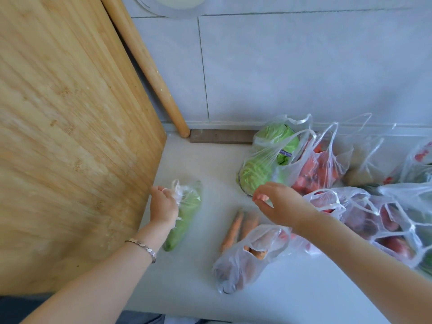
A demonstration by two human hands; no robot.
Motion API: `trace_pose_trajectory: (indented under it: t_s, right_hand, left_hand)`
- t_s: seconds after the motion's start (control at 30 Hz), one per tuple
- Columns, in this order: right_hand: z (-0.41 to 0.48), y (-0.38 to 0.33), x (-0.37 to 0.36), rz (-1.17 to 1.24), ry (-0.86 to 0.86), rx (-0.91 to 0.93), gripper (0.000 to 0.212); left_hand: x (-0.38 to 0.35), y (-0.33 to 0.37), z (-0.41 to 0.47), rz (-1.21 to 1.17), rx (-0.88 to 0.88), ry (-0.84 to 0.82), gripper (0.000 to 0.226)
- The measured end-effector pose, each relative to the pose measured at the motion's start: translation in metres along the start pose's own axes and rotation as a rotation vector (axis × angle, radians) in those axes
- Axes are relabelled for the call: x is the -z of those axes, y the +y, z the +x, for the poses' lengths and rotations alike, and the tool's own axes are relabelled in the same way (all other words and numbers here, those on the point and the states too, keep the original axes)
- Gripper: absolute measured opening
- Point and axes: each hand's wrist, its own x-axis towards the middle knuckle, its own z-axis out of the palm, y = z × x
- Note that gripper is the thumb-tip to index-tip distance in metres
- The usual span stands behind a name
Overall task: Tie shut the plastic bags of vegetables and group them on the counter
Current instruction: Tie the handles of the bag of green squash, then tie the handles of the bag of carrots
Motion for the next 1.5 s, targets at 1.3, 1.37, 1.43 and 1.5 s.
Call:
trace_pose_trajectory:
  t_s: [1.3,1.37,1.43,1.5]
  right_hand:
    - [-0.036,-0.023,0.023,0.936,0.051,-0.073,0.016]
    - [-0.035,-0.016,0.011,0.951,0.065,-0.05,0.04]
    - [-0.03,-0.008,0.001,0.926,0.096,-0.056,0.058]
    - [-0.023,0.002,-0.01,0.948,0.139,-0.096,0.067]
  left_hand:
    - [0.021,0.084,-0.069,-0.329,-0.16,-0.672,0.027]
    - [0.014,0.086,-0.07,-0.319,-0.228,-0.765,0.022]
    - [0.005,0.081,-0.069,-0.24,-0.293,-0.84,0.021]
    - [-0.003,0.074,-0.067,-0.151,-0.346,-0.911,0.031]
